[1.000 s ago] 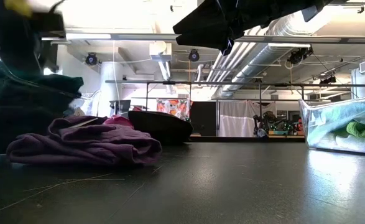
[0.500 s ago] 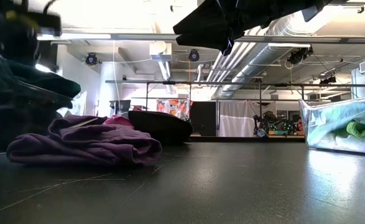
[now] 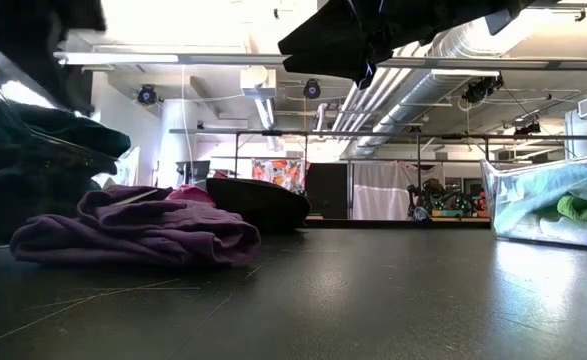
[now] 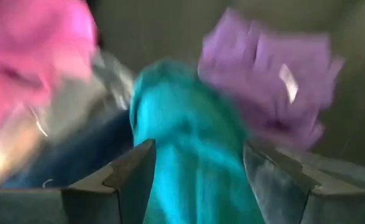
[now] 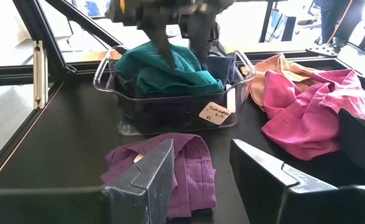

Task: Sort towels by color in basket
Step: Put the dark green towel into the left transparent bin, then put the black towel into the left transparent bin

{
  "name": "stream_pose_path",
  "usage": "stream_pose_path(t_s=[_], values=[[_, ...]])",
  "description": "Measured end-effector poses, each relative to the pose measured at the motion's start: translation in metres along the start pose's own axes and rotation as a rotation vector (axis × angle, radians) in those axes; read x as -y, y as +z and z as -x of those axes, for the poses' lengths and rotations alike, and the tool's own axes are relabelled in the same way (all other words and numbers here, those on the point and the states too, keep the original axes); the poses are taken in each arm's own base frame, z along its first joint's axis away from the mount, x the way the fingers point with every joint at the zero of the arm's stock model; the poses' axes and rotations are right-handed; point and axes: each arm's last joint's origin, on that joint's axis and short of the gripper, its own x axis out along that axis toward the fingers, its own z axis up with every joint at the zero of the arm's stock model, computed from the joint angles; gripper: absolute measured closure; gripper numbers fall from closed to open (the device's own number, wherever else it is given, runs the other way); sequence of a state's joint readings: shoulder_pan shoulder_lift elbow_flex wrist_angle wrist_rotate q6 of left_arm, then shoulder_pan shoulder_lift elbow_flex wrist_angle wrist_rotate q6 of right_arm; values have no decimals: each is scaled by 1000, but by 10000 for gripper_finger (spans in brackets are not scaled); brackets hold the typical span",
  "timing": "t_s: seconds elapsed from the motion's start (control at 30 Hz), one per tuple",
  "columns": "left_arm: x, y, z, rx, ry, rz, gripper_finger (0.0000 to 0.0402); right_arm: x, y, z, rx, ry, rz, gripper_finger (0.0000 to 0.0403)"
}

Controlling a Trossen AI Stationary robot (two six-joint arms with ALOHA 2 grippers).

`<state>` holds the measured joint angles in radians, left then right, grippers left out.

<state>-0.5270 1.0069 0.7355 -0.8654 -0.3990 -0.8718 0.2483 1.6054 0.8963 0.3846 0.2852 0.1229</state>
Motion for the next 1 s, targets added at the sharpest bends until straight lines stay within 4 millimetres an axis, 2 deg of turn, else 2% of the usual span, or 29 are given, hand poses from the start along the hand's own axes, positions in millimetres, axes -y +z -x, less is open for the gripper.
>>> stream_pose_path(t_s=[0.17,0.33,0.47,0.6,0.83,1.0], values=[[-9,-29,-19,-132,35,50,174,0,0,0,-2,0,1,245],[-19,-47,-21,-246,120,45,174,0,0,0,-3,0,1,245],[-24,-51,-14,-294,181,19,174,0,0,0,-3,0,-2,245],[-20,-42,1,-286,170,-8,174,0,0,0,-3,0,-7,245],[-1,-10,36,-56,95,-96,174,0,0,0,-1,0,-12,245],[5,6,43,318,228,-219,174,-2,-7,-5,-23,34,-2,245]])
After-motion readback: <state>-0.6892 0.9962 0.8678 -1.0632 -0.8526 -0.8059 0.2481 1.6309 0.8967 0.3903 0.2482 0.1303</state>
